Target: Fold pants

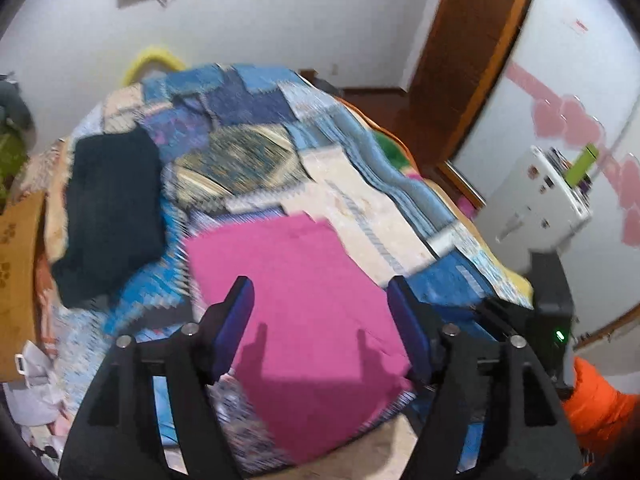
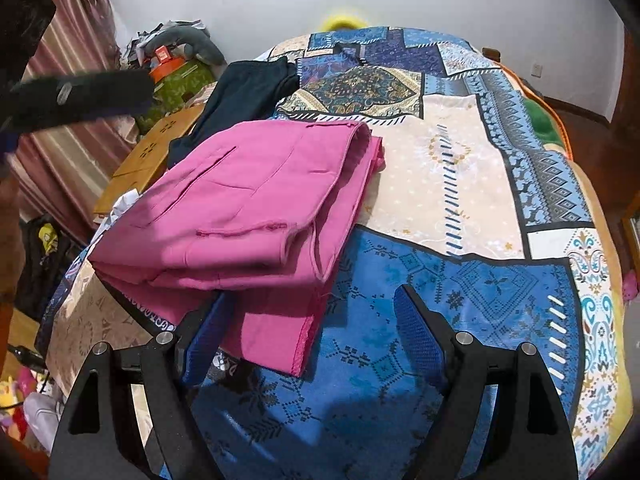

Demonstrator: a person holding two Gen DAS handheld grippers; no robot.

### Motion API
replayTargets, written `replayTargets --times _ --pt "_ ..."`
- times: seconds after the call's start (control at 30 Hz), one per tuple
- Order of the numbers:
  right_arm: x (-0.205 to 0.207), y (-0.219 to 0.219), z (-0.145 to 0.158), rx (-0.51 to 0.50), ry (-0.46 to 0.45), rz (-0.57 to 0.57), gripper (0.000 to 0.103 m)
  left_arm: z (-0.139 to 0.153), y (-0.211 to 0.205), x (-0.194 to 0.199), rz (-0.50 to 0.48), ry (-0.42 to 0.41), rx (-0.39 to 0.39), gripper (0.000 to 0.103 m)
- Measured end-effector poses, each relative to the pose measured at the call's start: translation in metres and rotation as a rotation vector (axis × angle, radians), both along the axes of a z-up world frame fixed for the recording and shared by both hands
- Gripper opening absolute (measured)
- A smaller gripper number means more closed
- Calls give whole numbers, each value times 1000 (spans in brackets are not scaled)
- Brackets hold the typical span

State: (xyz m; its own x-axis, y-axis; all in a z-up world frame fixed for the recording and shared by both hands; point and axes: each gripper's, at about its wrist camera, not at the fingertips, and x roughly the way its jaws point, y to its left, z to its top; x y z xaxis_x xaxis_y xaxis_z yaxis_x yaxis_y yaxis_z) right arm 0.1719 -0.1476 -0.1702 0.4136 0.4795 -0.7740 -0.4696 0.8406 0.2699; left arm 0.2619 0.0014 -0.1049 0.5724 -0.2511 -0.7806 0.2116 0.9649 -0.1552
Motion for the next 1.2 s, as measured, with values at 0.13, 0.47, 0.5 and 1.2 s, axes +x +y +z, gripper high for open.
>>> replayTargets --times 0.13,0.47,0.5,1.2 --pt "-2 -8 4 2 -10 -21 79 5 27 28 63 -16 22 74" --pt "2 -36 18 6 -34 -121 79 -53 53 112 103 107 167 74" --pt "2 -37 20 3 -38 -128 79 -65 52 120 100 132 188 74" --pt "11 -40 24 17 -48 -172 79 -122 84 84 118 241 287 85"
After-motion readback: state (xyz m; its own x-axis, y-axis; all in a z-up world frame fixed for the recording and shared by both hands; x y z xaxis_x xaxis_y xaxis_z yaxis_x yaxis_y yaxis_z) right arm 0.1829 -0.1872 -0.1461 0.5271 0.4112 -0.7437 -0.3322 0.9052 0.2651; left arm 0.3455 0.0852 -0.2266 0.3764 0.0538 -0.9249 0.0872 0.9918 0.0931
